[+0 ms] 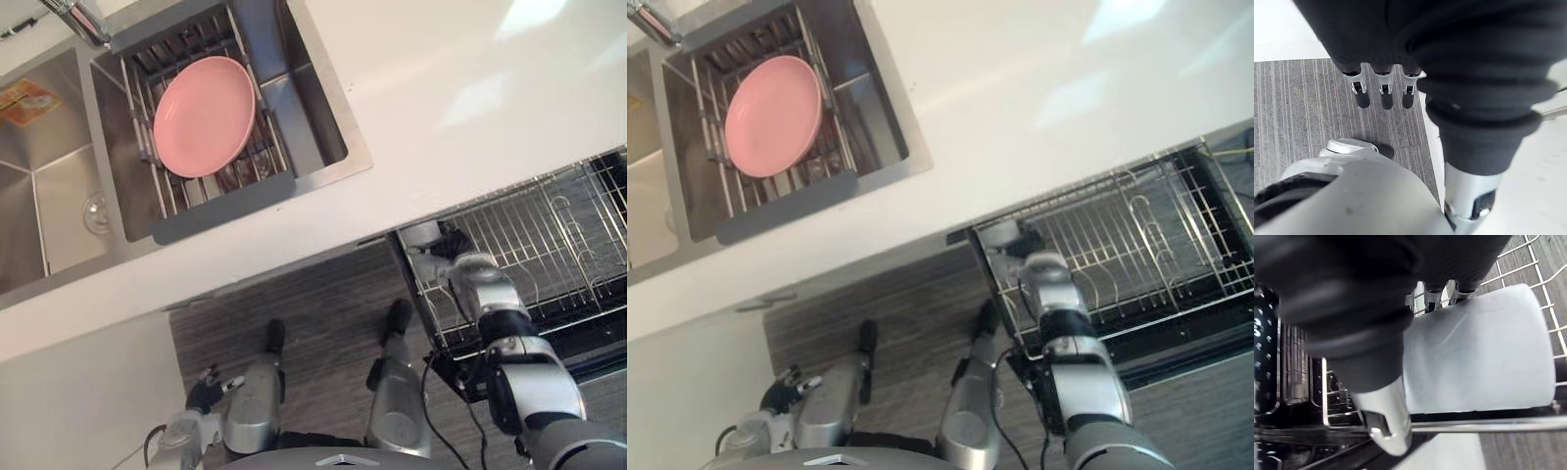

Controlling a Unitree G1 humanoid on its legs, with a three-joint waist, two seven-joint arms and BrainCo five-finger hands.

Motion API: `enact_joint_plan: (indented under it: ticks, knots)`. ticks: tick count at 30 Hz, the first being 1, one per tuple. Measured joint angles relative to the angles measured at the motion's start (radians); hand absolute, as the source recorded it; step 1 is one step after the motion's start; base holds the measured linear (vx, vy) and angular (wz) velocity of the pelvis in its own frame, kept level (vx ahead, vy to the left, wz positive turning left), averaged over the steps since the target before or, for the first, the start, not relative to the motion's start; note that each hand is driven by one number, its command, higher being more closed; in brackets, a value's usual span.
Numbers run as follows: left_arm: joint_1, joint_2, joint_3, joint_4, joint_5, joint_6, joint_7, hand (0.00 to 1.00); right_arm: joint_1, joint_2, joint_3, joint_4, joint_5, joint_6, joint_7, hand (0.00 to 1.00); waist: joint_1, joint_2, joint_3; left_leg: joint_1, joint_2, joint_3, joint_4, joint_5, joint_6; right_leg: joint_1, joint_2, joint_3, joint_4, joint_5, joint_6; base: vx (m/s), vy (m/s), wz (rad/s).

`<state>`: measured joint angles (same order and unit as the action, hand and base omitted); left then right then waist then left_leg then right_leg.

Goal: Walk over to the sink, pick up the cup, carry it to the dishwasher, place the cup inside the dishwasher, then close the dishwasher door

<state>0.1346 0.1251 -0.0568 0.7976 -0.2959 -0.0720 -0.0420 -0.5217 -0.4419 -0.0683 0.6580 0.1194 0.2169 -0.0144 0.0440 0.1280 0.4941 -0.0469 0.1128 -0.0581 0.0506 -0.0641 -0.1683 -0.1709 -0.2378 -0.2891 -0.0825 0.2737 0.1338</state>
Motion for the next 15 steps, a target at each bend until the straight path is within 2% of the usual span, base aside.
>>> enact_joint_plan:
  ticks: [2, 5, 7, 8, 10, 13, 15]
  knots:
    - [0.008, 0.002, 0.015, 0.000, -0.004, 0.009, 0.010, 0.00, 0.067, 0.038, -0.037, -0.080, 0.051, -0.004, -0.035, 0.00, -0.007, -0.017, -0.017, 0.000, 0.003, 0.001, 0.000, -0.001, -0.002, 0.000, 0.003, 0.000, 0.000, -0.001, 0.000, 0.00, 0.000, 0.00]
    - [0.040, 0.004, 0.041, 0.001, -0.004, 0.012, 0.022, 0.00, 0.211, 0.103, -0.105, -0.216, 0.138, -0.028, -0.086, 0.00, -0.017, -0.054, -0.077, 0.017, 0.006, 0.005, 0.000, -0.009, -0.002, 0.013, 0.006, 0.001, -0.001, -0.007, 0.005, 0.04, 0.001, -0.03]
    - [0.061, 0.003, 0.066, 0.002, -0.003, 0.012, 0.032, 0.00, 0.314, 0.151, -0.150, -0.325, 0.195, -0.060, -0.107, 0.00, -0.023, -0.075, -0.119, 0.036, 0.009, 0.007, 0.000, -0.019, -0.001, 0.032, 0.008, 0.001, -0.007, -0.017, 0.009, 0.05, 0.003, -0.05]
    - [0.077, 0.000, 0.087, 0.006, 0.006, 0.012, 0.035, 0.00, 0.384, 0.189, -0.174, -0.412, 0.220, -0.087, -0.114, 0.00, -0.029, -0.091, -0.158, 0.040, 0.012, 0.013, 0.000, -0.027, 0.001, 0.034, 0.011, 0.001, -0.007, -0.029, 0.010, 0.05, -0.009, -0.09]
    - [0.100, -0.010, 0.136, 0.013, 0.019, 0.010, 0.036, 0.00, 0.470, 0.260, -0.203, -0.558, 0.231, -0.132, -0.128, 0.00, -0.040, -0.116, -0.203, 0.050, 0.023, 0.027, 0.001, -0.039, -0.001, 0.043, 0.020, 0.006, -0.008, -0.038, 0.014, 0.04, -0.025, -0.15]
    - [0.110, -0.028, 0.190, 0.043, 0.045, -0.004, 0.042, 0.00, 0.537, 0.320, -0.235, -0.714, 0.231, -0.189, -0.128, 0.00, -0.052, -0.129, -0.242, 0.078, 0.037, 0.041, 0.001, -0.058, -0.004, 0.066, 0.035, 0.012, -0.007, -0.051, 0.008, 0.03, -0.020, -0.15]
    - [0.122, -0.038, 0.204, 0.049, 0.045, -0.017, 0.056, 0.00, 0.539, 0.323, -0.241, -0.776, 0.240, -0.216, -0.117, 0.00, -0.049, -0.130, -0.265, 0.089, 0.046, 0.060, 0.001, -0.066, -0.006, 0.063, 0.047, 0.028, -0.007, -0.055, 0.002, 0.04, -0.006, -0.24]
